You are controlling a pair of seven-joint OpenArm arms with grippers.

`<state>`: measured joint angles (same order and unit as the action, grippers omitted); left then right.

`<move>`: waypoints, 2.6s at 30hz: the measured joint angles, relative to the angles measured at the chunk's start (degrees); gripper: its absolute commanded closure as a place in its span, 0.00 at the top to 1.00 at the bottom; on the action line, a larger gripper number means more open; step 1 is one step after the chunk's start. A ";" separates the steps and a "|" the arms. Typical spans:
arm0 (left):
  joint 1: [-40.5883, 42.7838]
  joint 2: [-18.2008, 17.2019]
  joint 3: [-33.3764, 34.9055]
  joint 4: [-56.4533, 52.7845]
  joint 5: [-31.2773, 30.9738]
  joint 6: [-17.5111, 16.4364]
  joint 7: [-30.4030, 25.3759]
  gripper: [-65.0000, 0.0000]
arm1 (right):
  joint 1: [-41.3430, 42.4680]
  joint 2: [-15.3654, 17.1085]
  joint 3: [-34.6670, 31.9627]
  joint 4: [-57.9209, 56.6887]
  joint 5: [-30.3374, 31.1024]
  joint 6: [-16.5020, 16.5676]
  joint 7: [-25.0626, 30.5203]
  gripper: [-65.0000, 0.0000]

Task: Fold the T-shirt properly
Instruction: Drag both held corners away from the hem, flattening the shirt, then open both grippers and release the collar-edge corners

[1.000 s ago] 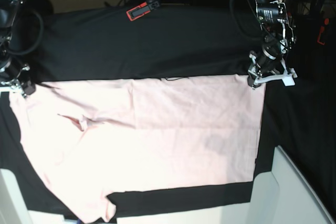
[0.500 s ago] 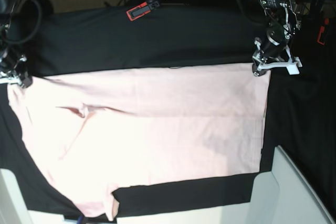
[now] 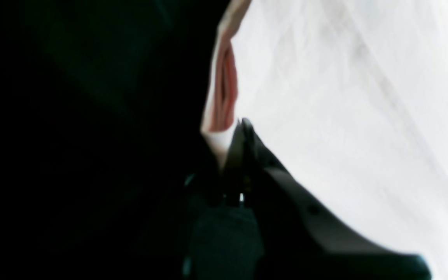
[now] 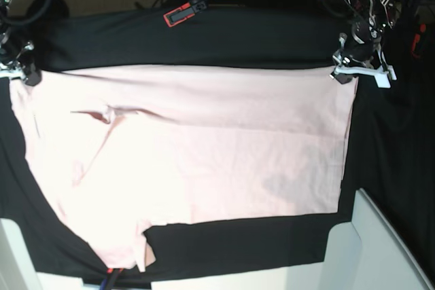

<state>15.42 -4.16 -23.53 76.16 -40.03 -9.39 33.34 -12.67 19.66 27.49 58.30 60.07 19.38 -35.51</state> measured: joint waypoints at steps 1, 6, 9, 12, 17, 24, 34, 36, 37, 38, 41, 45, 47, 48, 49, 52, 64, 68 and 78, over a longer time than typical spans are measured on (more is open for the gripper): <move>0.70 0.00 0.00 0.55 0.00 -0.04 0.07 0.00 | -0.92 0.02 0.00 0.98 0.04 -0.11 0.07 0.00; 2.80 -0.22 -0.02 1.79 0.00 -0.07 0.00 0.00 | -4.72 -0.79 0.00 6.12 0.24 -0.22 0.37 0.00; 4.00 -0.11 -1.31 1.84 -0.26 -0.37 -0.20 0.00 | -7.08 -1.42 0.00 7.61 0.28 -0.35 0.35 0.00; 5.11 -0.07 -3.54 1.84 -0.22 -0.66 0.09 0.00 | -8.87 -2.43 0.00 7.80 0.24 -0.35 -0.20 0.00; 6.67 -0.35 -3.58 1.92 -0.26 -0.72 -0.02 0.00 | -10.25 -2.38 -0.04 7.82 0.59 -0.11 -0.07 0.00; 8.07 -0.79 -3.48 1.95 -0.33 -1.07 -0.37 0.00 | -12.26 -2.54 -0.04 7.80 0.66 0.09 0.09 0.00; 8.20 -0.81 -3.34 1.90 -0.26 -0.98 -0.39 0.00 | -12.26 -2.45 -0.04 7.69 0.68 0.09 0.11 0.00; 8.79 -0.79 -3.39 1.97 -0.50 -1.11 -0.76 0.00 | -12.26 -2.43 -0.04 7.69 0.66 0.09 0.09 0.00; 9.03 -0.79 -3.39 1.97 -0.52 -1.14 -0.81 0.00 | -12.26 -2.43 -0.04 7.69 0.66 0.09 0.04 0.00; 9.05 -0.79 -3.39 1.97 -0.52 -1.14 -0.76 0.00 | -12.26 -2.40 -0.04 7.69 0.66 0.07 -0.55 0.00; 9.05 -0.81 -3.37 1.95 -0.50 -1.11 -0.76 0.10 | -12.13 -2.40 -0.04 7.69 0.66 -0.39 -2.21 0.00; 9.14 -0.96 -3.45 2.14 -1.22 -1.60 -0.31 0.47 | -11.45 -2.36 -0.04 7.52 0.57 -0.57 -2.97 0.00; 9.18 -0.98 -3.56 2.27 -1.38 -1.60 -0.09 0.51 | -11.50 -2.38 -0.04 7.52 0.48 -0.55 -2.97 0.01; 9.18 -0.98 -3.56 2.27 -1.36 -1.60 -0.11 0.51 | -11.50 -2.38 -0.04 7.52 0.48 -0.55 -2.97 0.05; 9.18 -1.01 -3.58 2.27 -1.36 -1.60 -0.11 0.51 | -11.50 -2.36 -0.04 7.52 0.46 -0.55 -2.99 0.11; 9.22 -1.07 -3.61 2.27 -1.36 -1.60 -0.11 0.52 | -11.45 -2.10 -0.02 7.56 1.38 0.50 -4.37 0.48; 9.84 -0.63 -12.55 1.77 0.02 -0.42 1.64 0.52 | -12.02 -4.33 10.03 7.80 1.18 0.37 -3.41 0.84; 10.45 -0.68 -16.96 1.36 0.79 0.37 2.56 0.52 | -12.17 -4.35 11.43 7.91 1.01 0.07 -3.82 0.85; 11.08 -0.26 -18.32 12.20 0.76 0.37 3.21 0.51 | -12.28 -1.03 12.09 18.93 -6.10 -0.68 -4.46 0.84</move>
<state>26.50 -4.43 -41.85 88.36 -39.27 -9.02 36.56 -24.95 18.63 39.57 77.23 53.98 18.70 -39.97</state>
